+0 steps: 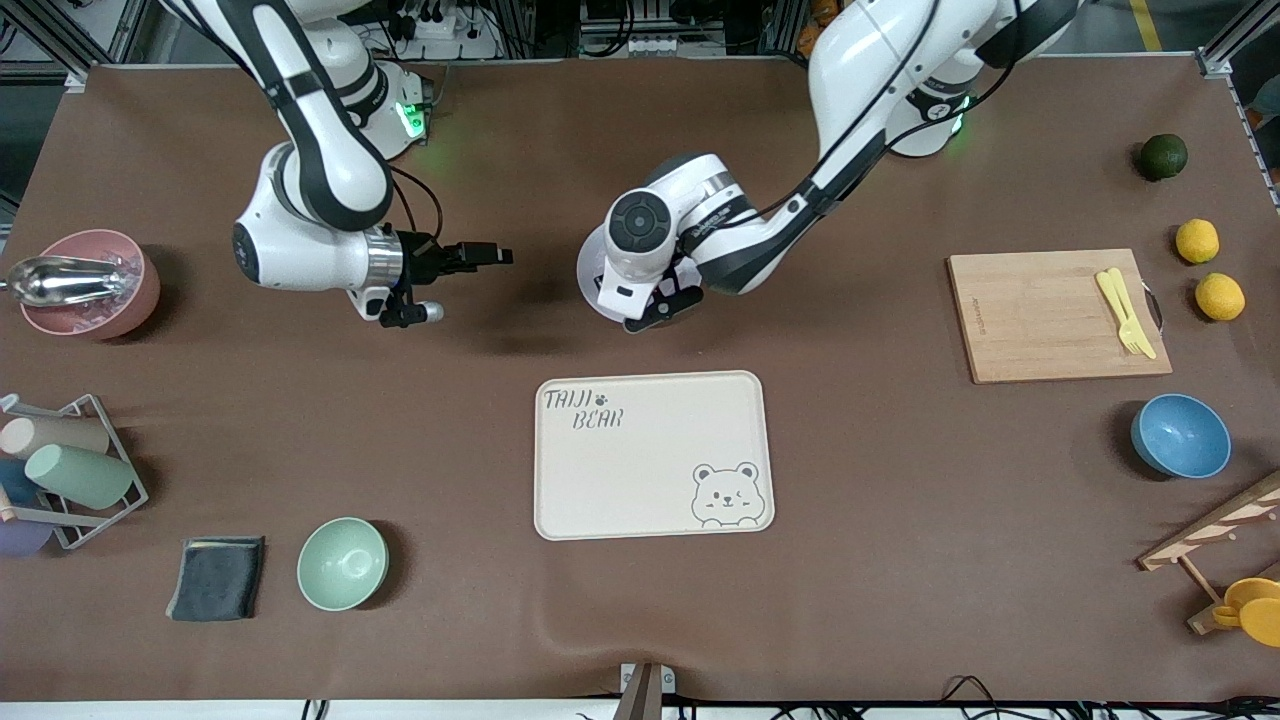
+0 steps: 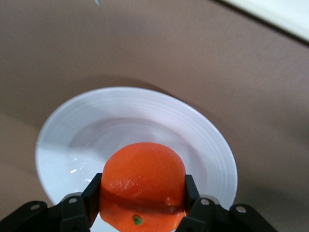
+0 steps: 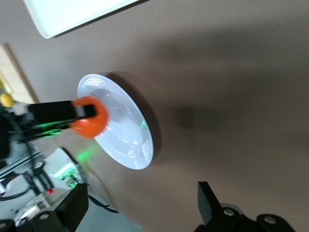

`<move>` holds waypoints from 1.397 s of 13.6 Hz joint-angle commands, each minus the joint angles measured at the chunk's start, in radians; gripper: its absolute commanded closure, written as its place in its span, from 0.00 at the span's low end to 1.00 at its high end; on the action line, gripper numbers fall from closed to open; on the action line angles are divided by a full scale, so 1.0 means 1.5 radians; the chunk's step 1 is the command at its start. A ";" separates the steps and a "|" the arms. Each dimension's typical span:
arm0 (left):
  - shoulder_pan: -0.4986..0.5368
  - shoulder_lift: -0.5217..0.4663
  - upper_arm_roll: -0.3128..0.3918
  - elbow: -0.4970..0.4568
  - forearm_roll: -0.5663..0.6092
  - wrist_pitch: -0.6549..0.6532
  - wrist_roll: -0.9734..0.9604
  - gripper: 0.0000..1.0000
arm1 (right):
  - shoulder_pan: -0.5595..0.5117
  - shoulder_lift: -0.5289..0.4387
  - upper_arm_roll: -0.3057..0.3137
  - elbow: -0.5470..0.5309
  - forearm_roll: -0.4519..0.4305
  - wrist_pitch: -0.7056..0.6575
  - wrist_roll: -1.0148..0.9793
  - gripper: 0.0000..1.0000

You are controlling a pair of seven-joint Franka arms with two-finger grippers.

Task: Place orange and plate with both arms
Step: 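Carry the orange over the white plate while the right gripper approaches, then lower the orange onto the plate and open the left gripper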

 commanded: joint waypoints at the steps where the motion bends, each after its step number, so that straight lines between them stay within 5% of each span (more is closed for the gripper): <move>1: -0.015 0.031 0.010 0.010 0.018 0.009 -0.034 0.82 | 0.004 0.047 -0.005 0.005 0.058 0.003 -0.074 0.00; 2: -0.015 0.034 0.010 0.009 0.018 0.009 -0.036 0.69 | 0.006 0.048 -0.005 0.005 0.058 0.003 -0.077 0.00; 3: -0.015 0.036 0.010 0.009 0.018 0.009 -0.041 0.29 | 0.013 0.048 -0.005 0.006 0.058 0.003 -0.080 0.00; 4: -0.015 0.037 0.010 0.010 0.018 0.009 -0.042 0.00 | 0.024 0.051 -0.005 0.014 0.059 0.005 -0.080 0.00; 8: 0.016 -0.015 0.009 0.013 0.018 -0.005 -0.061 0.00 | 0.031 0.105 -0.006 0.085 0.058 0.011 -0.129 0.00; 16: 0.180 -0.273 0.005 0.015 0.011 -0.115 -0.010 0.00 | 0.093 0.158 -0.005 0.106 0.060 0.010 -0.184 0.00; 19: 0.245 -0.329 0.005 0.020 0.015 -0.156 0.096 0.00 | 0.145 0.192 -0.006 0.106 0.140 0.018 -0.185 0.00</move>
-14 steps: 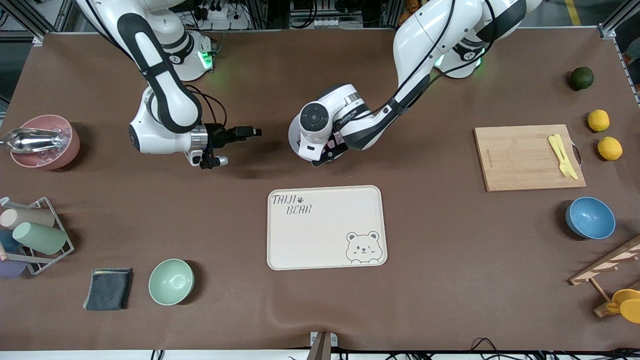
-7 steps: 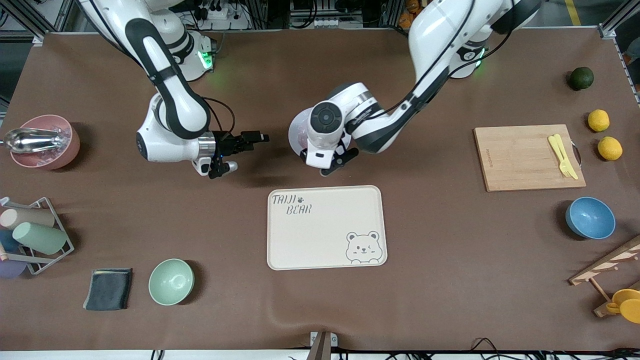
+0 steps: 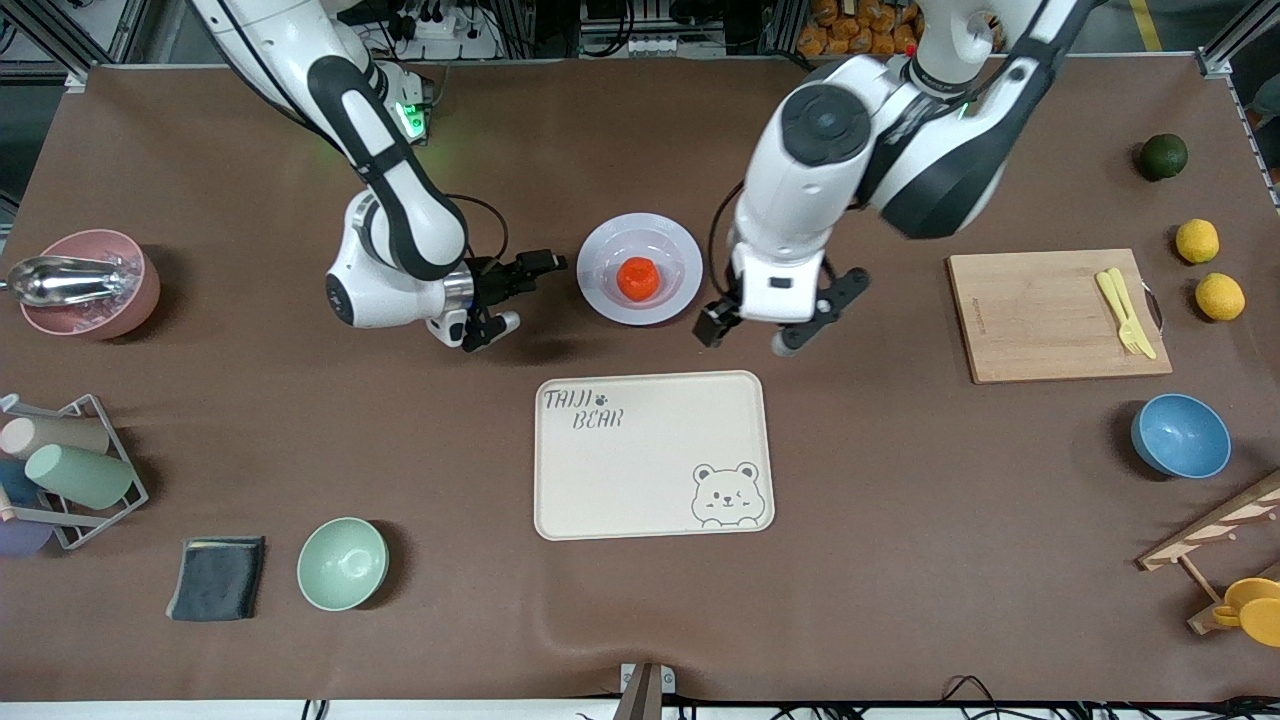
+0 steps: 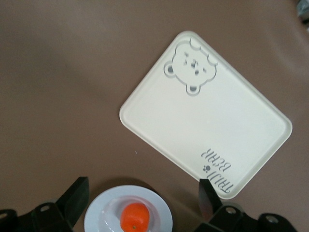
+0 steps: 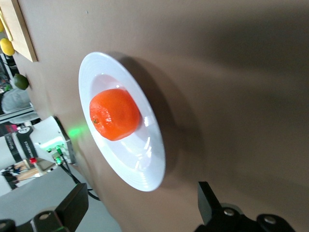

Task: Place orange and plate with both arms
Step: 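Lower the orange onto the plate and open the left gripper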

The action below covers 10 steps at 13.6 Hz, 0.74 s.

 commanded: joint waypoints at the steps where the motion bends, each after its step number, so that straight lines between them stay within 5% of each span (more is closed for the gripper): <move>1: 0.054 -0.055 -0.005 -0.019 0.012 -0.034 0.117 0.00 | 0.049 0.032 -0.007 0.009 0.073 0.025 -0.013 0.00; 6: 0.126 -0.125 0.016 -0.020 -0.023 -0.095 0.341 0.00 | 0.082 0.059 -0.007 0.009 0.116 0.063 -0.013 0.00; 10: 0.105 -0.165 0.171 -0.001 -0.065 -0.175 0.634 0.00 | 0.117 0.079 -0.007 0.009 0.157 0.083 -0.025 0.00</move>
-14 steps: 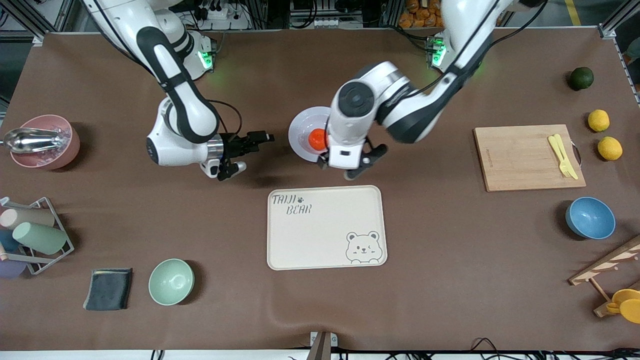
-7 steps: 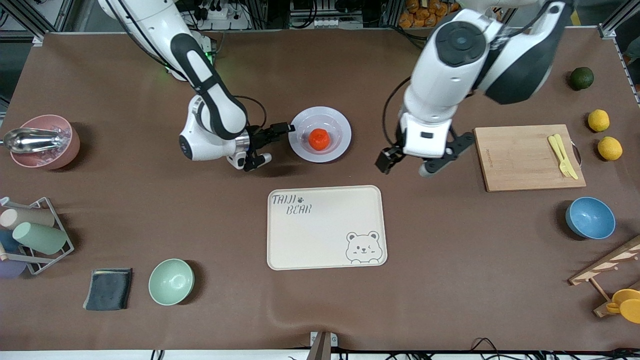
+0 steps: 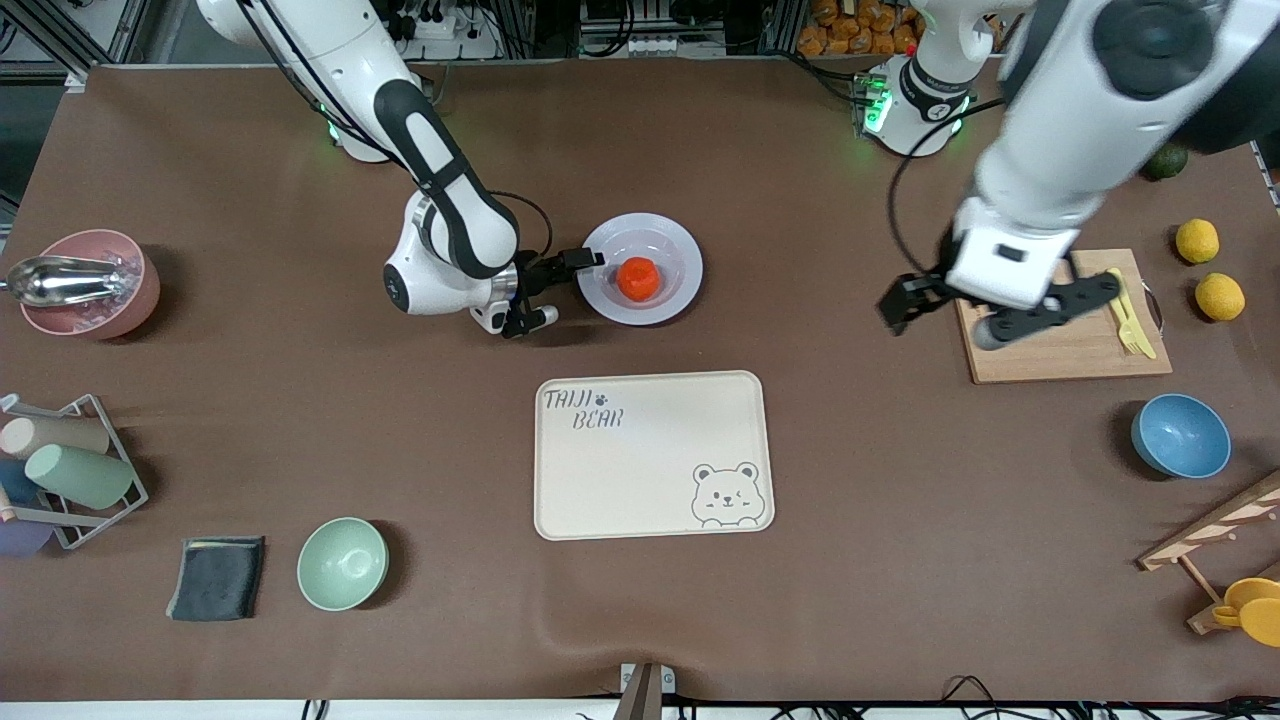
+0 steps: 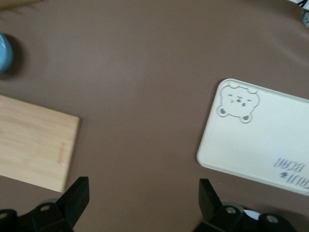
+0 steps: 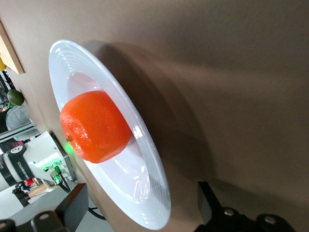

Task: Place orange and plate with both arms
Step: 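Lower the orange onto the plate and open the left gripper, then grasp the plate rim with the right gripper while the left gripper withdraws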

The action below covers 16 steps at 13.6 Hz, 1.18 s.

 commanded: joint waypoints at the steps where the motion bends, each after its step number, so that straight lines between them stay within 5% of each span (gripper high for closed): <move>1: -0.007 -0.043 0.092 0.000 -0.050 -0.047 0.165 0.00 | 0.034 0.022 -0.007 0.009 0.054 0.013 -0.036 0.00; 3: -0.008 -0.056 0.154 -0.001 -0.068 -0.059 0.270 0.00 | 0.032 0.032 -0.007 0.008 0.083 0.014 -0.088 0.68; 4: -0.008 -0.063 0.172 -0.003 -0.068 -0.069 0.310 0.00 | 0.032 0.035 -0.007 0.008 0.093 0.014 -0.091 0.90; 5: -0.013 -0.070 0.199 -0.005 -0.071 -0.076 0.337 0.00 | 0.033 0.035 -0.007 0.008 0.101 0.014 -0.091 1.00; 16: -0.011 -0.091 0.216 -0.006 -0.090 -0.137 0.358 0.00 | 0.030 -0.018 -0.010 0.018 0.138 0.014 -0.090 1.00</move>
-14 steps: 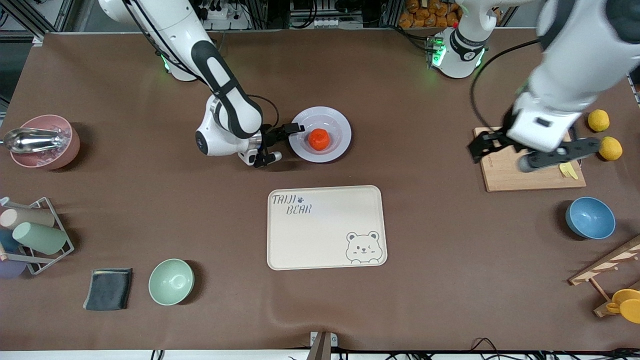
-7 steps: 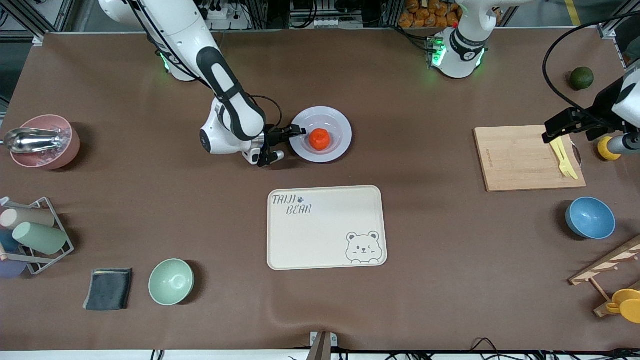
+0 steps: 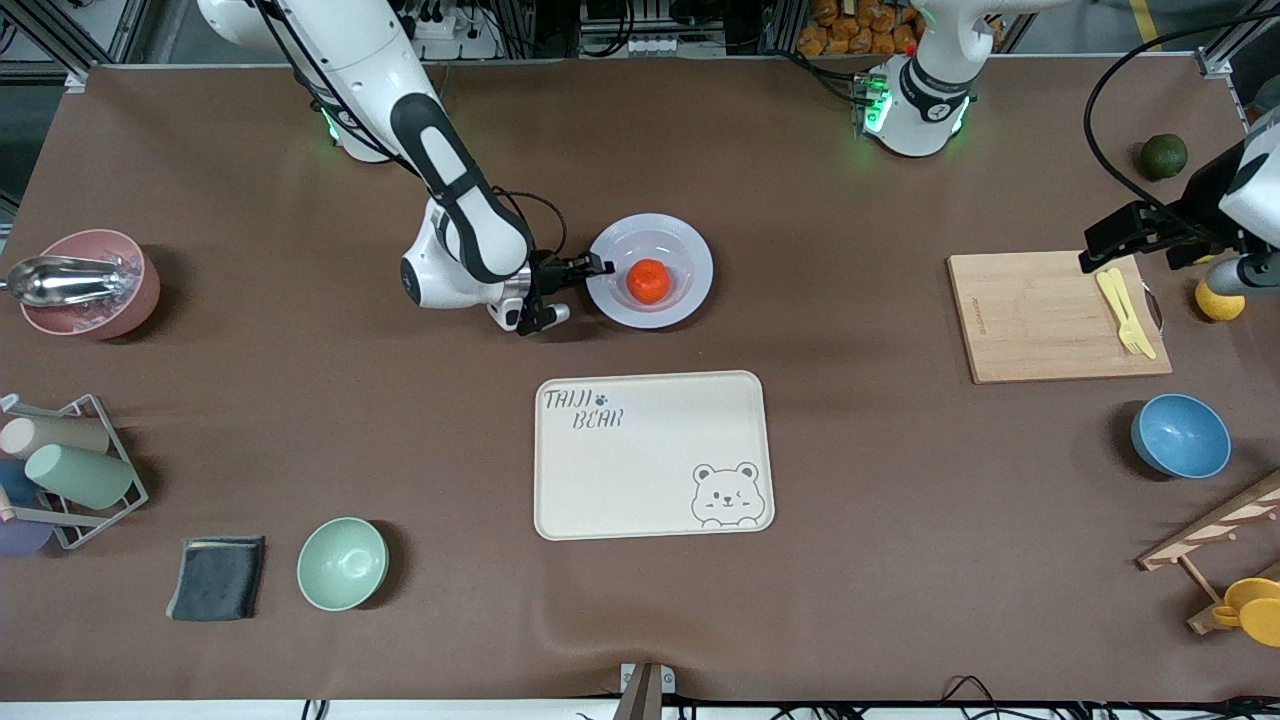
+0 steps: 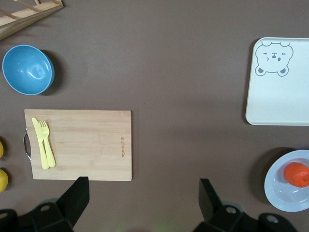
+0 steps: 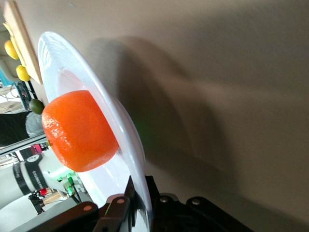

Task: Place orange and plate with both arms
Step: 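Lift the plate with the right gripper and move it over the bear tray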

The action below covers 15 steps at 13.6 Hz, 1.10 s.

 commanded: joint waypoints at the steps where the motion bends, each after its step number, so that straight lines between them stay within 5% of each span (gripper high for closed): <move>1: 0.000 -0.023 0.002 -0.008 -0.006 -0.015 0.008 0.00 | -0.001 -0.043 -0.007 0.015 0.020 0.002 -0.003 1.00; 10: -0.002 -0.024 0.001 -0.009 -0.007 -0.015 0.008 0.00 | -0.048 0.086 -0.027 0.266 -0.004 0.048 0.181 1.00; 15: -0.003 -0.026 0.000 -0.008 -0.007 -0.016 0.003 0.00 | -0.052 0.189 -0.065 0.419 -0.094 0.048 0.328 1.00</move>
